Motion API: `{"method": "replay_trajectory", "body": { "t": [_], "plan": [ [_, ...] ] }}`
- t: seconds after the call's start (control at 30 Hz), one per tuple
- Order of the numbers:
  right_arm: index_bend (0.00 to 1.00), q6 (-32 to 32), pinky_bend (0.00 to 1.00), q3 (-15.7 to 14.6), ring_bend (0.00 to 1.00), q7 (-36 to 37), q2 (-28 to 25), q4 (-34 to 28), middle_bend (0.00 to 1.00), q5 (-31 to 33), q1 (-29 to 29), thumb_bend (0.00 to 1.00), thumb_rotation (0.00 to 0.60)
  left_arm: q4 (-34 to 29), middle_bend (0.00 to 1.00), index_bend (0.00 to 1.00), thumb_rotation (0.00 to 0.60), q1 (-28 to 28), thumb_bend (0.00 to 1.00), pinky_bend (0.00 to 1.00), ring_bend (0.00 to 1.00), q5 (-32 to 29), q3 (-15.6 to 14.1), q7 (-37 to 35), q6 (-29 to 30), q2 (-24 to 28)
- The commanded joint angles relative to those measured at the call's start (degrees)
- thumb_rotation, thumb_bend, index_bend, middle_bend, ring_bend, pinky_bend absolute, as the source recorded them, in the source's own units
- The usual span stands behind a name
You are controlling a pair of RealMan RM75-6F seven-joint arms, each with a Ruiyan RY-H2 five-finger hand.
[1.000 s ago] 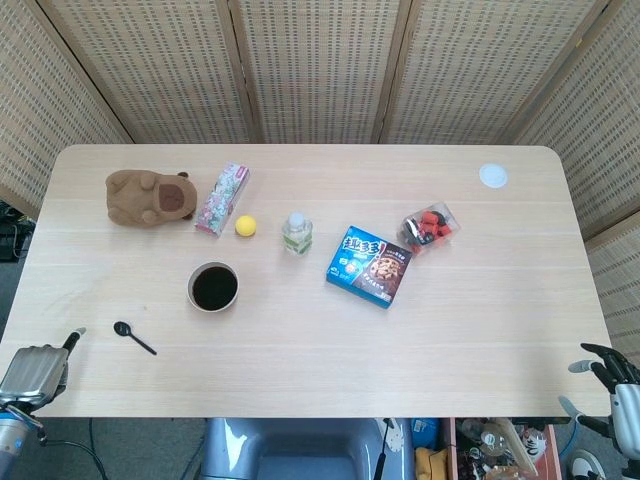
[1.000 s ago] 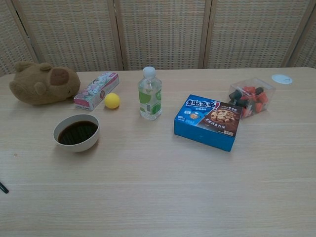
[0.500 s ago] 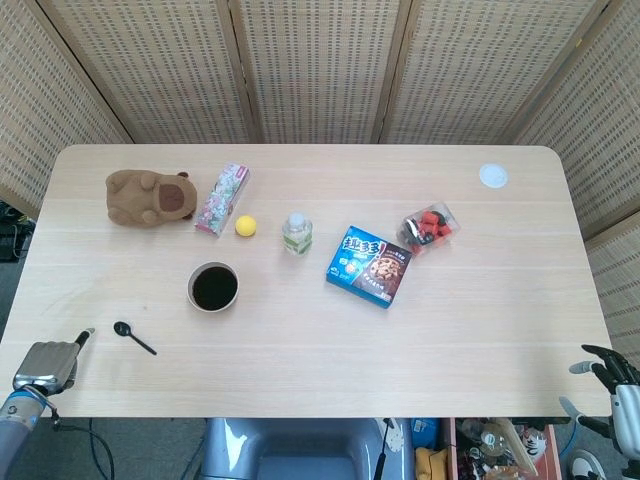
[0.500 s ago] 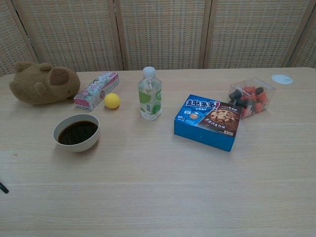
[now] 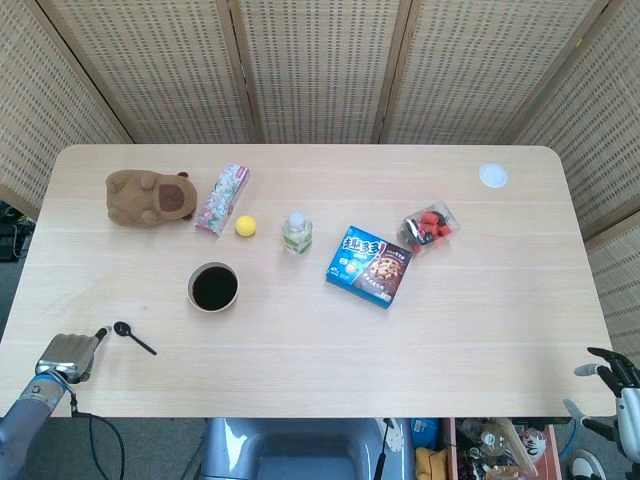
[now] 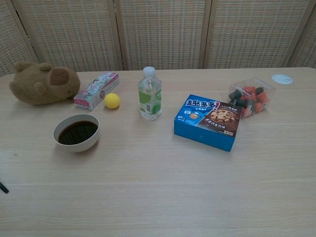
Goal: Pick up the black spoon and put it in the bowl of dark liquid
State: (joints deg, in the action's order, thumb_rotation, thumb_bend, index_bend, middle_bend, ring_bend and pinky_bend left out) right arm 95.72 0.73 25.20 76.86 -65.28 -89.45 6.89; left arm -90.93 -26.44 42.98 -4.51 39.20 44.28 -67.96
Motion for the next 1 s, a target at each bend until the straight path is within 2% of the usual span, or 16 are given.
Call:
{"method": "replay_trajectory", "body": {
  "t": [0.03, 0.33, 0.7, 1.0],
  "plan": [
    [0.47, 0.15, 0.31, 0.06, 0.22, 0.16, 0.13, 0.21, 0.34, 0.03, 0.11, 0.3, 0.6, -0.28, 0.64, 0.06, 0.6, -1.4, 0.84, 0.47, 0.46, -1.95, -1.13, 0.92, -0.04, -0.43],
    [0.47, -0.03, 0.31, 0.12, 0.22, 0.52, 0.31, 0.74, 0.34, 0.25, 0.3, 0.3, 0.6, -0.54, 0.64, 0.06, 0.6, -4.65, 0.84, 0.47, 0.46, -4.38, -2.14, 2.25, 1.63, -1.64],
    [0.47, 0.34, 0.31, 0.27, 0.22, 0.7, 0.28, 0.87, 0.34, 0.45, 0.75, 0.3, 0.6, -4.25, 0.64, 0.06, 0.6, -9.49, 0.84, 0.48, 0.46, -5.43, -2.55, 5.48, 3.9, -2.59],
    [0.47, 0.63, 0.31, 0.38, 0.22, 0.87, 0.22, 0.89, 0.34, 0.53, 1.05, 0.3, 0.6, -7.71, 0.65, 0.06, 0.6, -10.88, 0.84, 0.48, 0.46, -2.84, -3.14, 4.63, 4.83, -1.92]
  ]
}}
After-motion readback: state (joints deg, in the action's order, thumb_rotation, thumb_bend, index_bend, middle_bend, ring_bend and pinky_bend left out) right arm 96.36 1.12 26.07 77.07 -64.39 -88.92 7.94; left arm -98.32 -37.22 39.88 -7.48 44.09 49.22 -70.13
